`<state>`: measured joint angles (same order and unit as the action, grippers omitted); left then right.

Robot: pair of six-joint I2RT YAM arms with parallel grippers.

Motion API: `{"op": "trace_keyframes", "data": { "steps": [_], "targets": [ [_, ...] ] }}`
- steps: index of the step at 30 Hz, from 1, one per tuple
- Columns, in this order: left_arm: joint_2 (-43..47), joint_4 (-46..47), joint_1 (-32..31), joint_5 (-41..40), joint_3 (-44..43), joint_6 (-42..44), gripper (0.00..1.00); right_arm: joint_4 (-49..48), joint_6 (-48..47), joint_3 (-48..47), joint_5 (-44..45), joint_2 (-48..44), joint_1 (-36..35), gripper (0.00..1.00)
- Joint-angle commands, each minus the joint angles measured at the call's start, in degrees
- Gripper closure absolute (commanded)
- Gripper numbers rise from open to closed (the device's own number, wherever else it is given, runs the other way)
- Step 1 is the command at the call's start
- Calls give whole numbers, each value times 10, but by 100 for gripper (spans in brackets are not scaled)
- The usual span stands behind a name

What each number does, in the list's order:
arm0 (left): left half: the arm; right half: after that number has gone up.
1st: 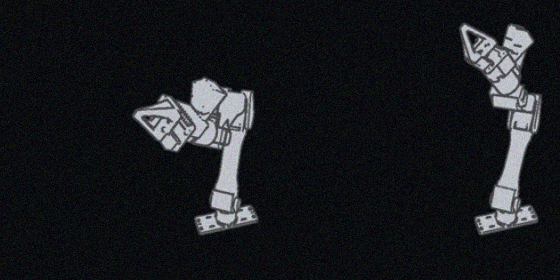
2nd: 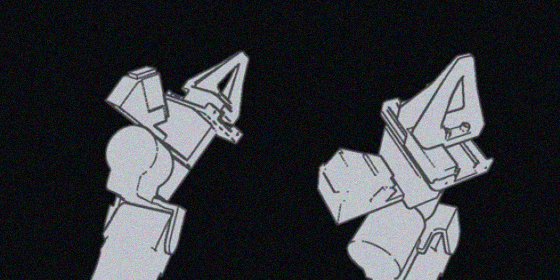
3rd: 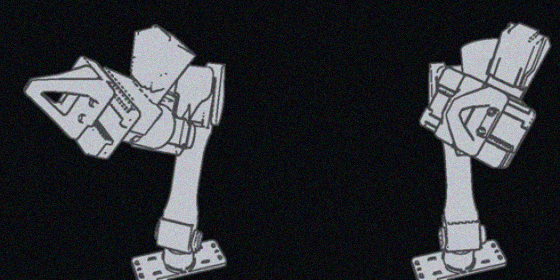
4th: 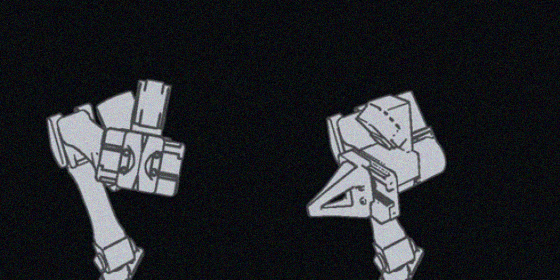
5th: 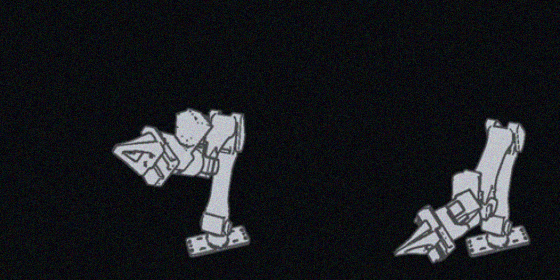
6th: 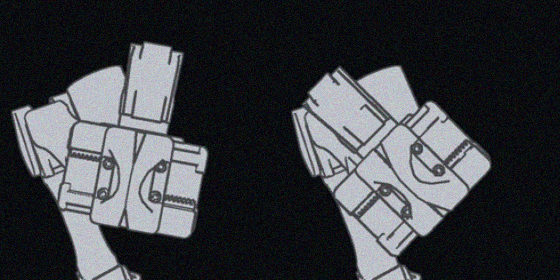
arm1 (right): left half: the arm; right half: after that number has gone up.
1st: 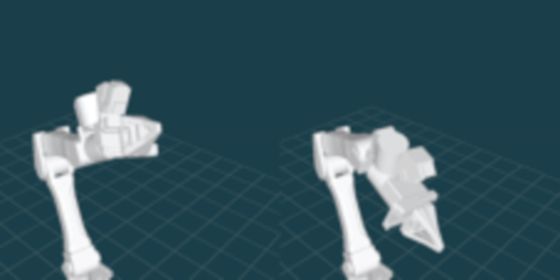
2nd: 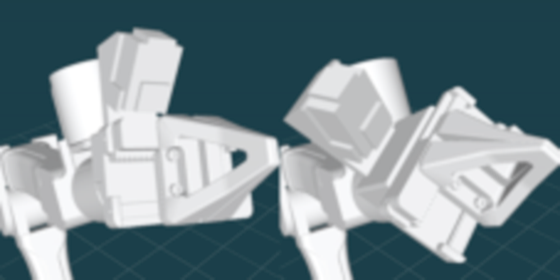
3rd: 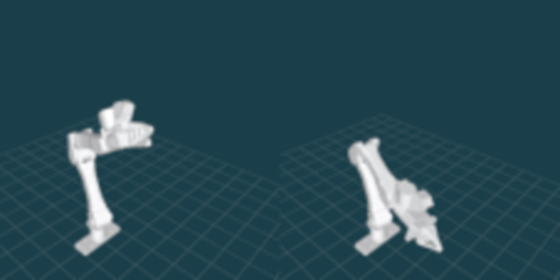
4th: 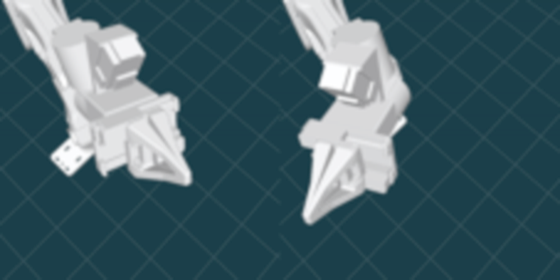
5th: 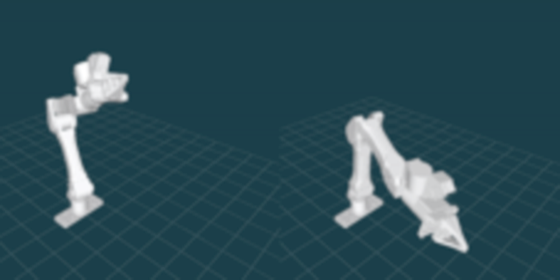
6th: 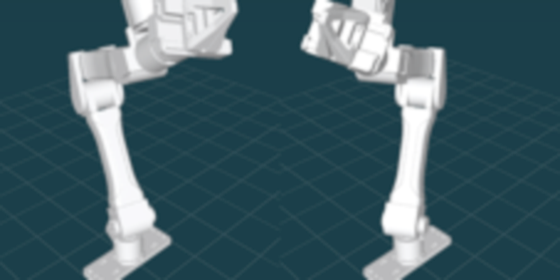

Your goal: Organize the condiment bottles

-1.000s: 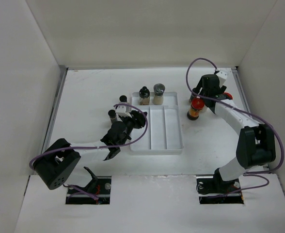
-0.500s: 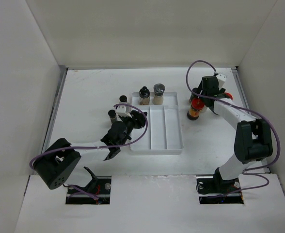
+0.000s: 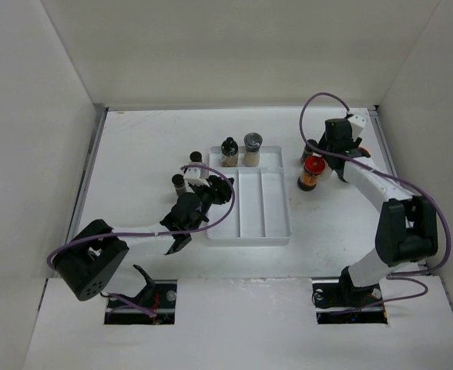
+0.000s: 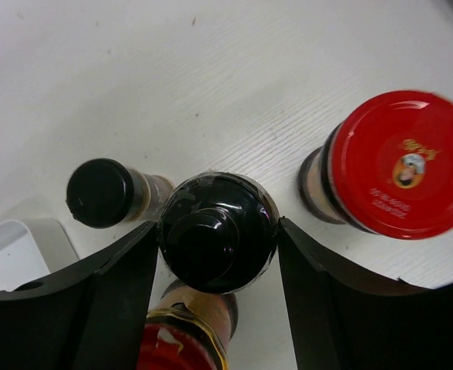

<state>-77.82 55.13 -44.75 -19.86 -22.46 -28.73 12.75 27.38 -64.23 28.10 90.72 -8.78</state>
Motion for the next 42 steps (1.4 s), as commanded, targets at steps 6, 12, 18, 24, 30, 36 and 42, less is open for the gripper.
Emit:
{"op": "trace_keyframes", "data": {
  "steps": [6, 12, 18, 24, 30, 36, 42],
  "targets": [
    [3, 39, -1, 3, 0, -5, 55, -54, -30, -52, 50, -109, -17, 47],
    [7, 45, 0, 1, 4, -6, 55, -67, -66, -123, 36, -95, -84, 47],
    [5, 46, 0, 0, 4, -5, 55, -91, -65, -176, 8, -28, -149, 47],
    [6, 46, -1, -2, 4, -3, 55, -120, -45, -190, -9, 43, -182, 48],
    [5, 46, 0, -2, 4, -3, 55, -135, -22, -180, -30, 85, -187, 48],
    [3, 46, 1, -1, 3, -4, 55, -163, -13, -153, -34, 112, -188, 47],
    [0, 46, 1, 1, 2, -4, 55, -182, -10, -141, -31, 133, -188, 45]
  ]
}}
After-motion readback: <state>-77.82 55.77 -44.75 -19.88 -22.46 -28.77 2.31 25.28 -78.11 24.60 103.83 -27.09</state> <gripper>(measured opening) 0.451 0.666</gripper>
